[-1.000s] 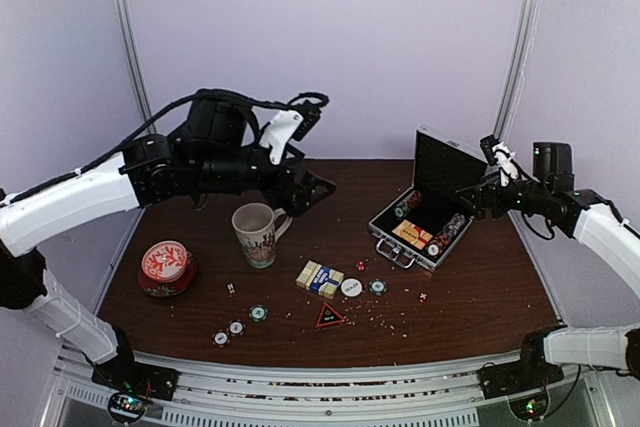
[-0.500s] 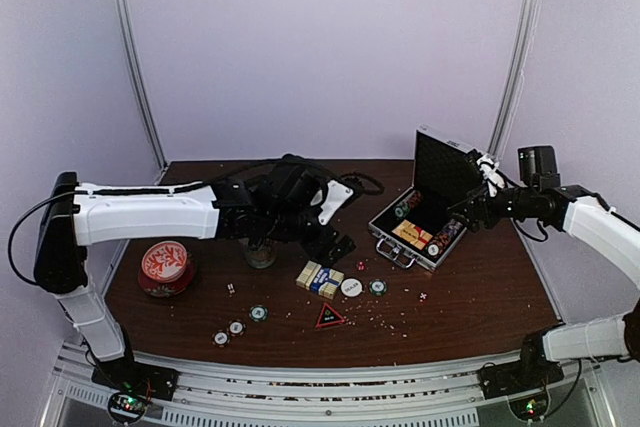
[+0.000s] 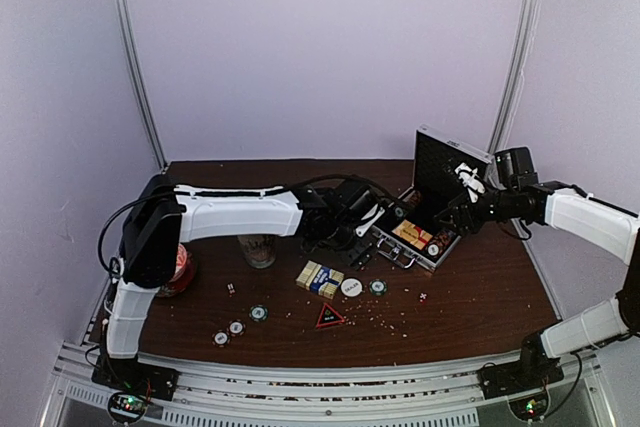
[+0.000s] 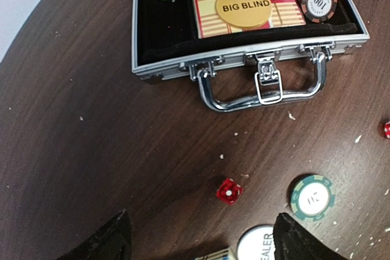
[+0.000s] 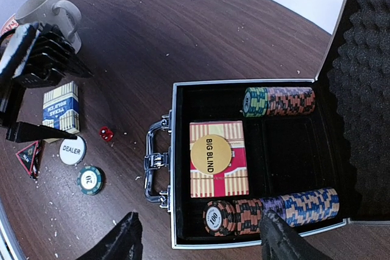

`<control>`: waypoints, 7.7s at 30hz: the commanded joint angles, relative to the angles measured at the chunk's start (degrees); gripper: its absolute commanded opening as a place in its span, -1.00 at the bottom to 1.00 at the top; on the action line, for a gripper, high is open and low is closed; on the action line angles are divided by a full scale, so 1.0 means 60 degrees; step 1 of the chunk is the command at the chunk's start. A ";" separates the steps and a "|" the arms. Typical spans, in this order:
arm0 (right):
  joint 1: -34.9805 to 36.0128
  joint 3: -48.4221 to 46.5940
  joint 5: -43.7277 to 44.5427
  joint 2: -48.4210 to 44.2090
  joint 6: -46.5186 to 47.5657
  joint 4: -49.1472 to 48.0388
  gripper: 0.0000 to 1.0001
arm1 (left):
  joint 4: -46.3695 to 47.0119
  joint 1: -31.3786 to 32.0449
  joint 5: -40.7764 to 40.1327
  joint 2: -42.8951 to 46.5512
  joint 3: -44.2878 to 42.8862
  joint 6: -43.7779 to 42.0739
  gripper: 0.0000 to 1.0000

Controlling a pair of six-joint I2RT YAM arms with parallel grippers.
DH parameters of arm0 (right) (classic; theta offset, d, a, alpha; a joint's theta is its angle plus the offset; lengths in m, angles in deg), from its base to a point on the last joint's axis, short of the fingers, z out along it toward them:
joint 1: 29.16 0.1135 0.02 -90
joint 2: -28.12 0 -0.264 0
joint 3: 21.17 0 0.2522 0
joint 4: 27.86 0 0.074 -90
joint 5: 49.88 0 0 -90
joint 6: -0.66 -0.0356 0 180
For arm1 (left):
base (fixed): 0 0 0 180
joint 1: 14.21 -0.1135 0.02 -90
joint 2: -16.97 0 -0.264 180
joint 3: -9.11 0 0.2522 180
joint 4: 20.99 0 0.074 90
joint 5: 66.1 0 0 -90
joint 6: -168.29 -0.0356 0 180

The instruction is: Pack up texas hold em set

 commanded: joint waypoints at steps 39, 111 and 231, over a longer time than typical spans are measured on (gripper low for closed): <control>0.0041 0.0324 0.0245 -0.0080 0.0184 -0.0540 0.14 | 0.0108 -0.0604 0.4485 -0.1780 -0.1359 0.1417 0.30; -0.0147 -1.0183 -0.0494 0.1407 -0.7256 0.3100 0.72 | 0.1251 -0.1930 0.1770 -0.3411 -0.4766 0.1832 0.41; 0.5751 -0.6957 0.2751 0.7701 0.3641 0.6126 -0.90 | 0.0907 -0.1849 -0.0059 0.4099 0.2309 0.1468 0.41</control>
